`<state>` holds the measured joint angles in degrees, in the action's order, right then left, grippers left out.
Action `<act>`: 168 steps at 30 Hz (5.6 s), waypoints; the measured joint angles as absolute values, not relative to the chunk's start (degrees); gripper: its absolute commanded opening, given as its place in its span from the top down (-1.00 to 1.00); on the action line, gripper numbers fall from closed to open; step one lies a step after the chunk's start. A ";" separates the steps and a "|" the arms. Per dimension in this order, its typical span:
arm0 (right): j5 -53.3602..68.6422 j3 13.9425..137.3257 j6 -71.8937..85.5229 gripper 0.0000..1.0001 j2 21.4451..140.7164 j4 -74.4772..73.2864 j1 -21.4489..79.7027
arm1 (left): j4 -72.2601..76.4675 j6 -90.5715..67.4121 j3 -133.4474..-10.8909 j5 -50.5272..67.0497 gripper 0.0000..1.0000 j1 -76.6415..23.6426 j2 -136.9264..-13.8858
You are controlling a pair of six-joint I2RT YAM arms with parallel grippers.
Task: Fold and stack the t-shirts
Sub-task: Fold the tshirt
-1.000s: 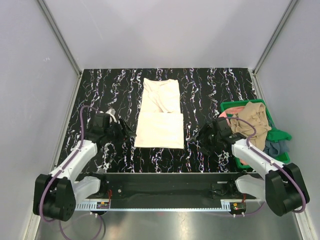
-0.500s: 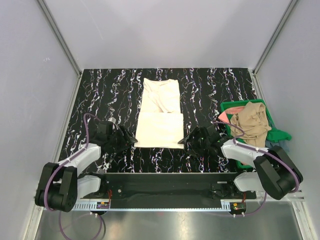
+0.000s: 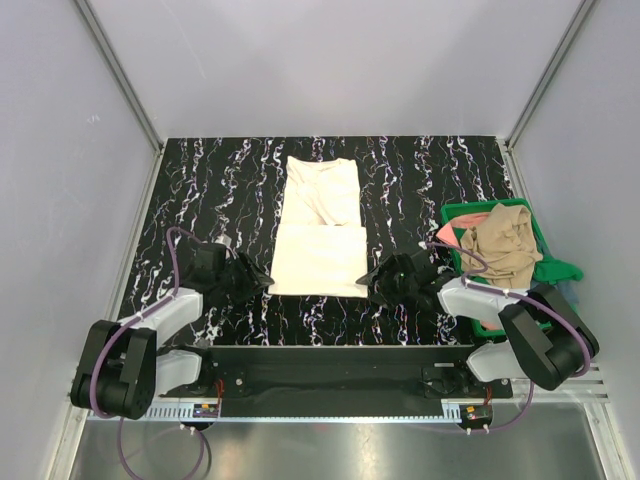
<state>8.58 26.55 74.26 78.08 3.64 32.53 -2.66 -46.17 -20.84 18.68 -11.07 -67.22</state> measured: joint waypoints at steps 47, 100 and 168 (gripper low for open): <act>3.46 21.28 79.75 0.92 78.35 9.91 36.64 | -4.16 -48.34 -20.16 12.36 0.04 -17.89 -65.08; 4.23 53.71 39.51 1.00 60.14 -29.76 35.55 | -37.26 -48.64 -53.58 -1.80 1.00 -30.87 -58.02; 37.74 103.48 24.93 -0.47 125.91 -23.92 6.94 | -10.66 -32.45 -98.13 22.59 -0.03 -5.93 -123.09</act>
<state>37.74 103.48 24.93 125.91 -23.92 6.94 -10.66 -32.45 -98.13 22.59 -5.93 -123.09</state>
